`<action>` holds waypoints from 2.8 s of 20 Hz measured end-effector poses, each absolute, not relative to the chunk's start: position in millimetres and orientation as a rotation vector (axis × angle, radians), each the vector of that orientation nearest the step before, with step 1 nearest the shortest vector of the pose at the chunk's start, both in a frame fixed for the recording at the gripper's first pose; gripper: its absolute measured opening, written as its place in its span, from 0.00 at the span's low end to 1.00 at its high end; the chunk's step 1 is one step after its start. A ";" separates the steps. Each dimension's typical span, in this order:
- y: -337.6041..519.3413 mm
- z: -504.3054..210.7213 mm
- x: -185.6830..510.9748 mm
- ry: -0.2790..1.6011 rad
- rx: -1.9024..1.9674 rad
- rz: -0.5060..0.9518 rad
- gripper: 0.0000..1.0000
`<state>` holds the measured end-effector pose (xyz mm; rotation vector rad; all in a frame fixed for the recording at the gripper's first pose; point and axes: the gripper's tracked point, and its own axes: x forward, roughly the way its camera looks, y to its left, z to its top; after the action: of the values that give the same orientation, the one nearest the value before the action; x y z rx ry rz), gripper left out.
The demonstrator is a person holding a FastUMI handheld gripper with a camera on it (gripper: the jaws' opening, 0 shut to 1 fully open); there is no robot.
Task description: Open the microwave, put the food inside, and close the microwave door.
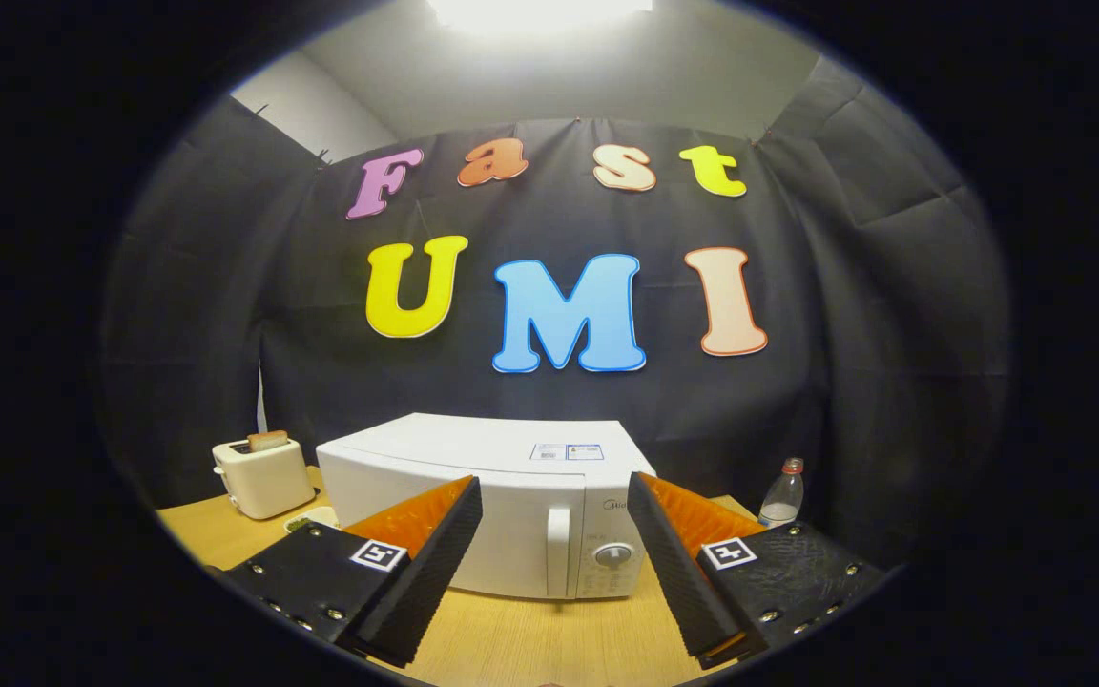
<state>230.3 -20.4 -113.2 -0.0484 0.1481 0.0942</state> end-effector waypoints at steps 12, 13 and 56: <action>-18.5 -217.8 302.7 0.319 -0.070 0.114 0.95; -16.2 -223.6 306.5 0.329 -0.070 0.116 0.95; 90.9 -229.2 109.2 0.520 -0.010 0.083 0.22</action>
<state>109.2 90.9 -229.2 -0.0103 0.5195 0.0827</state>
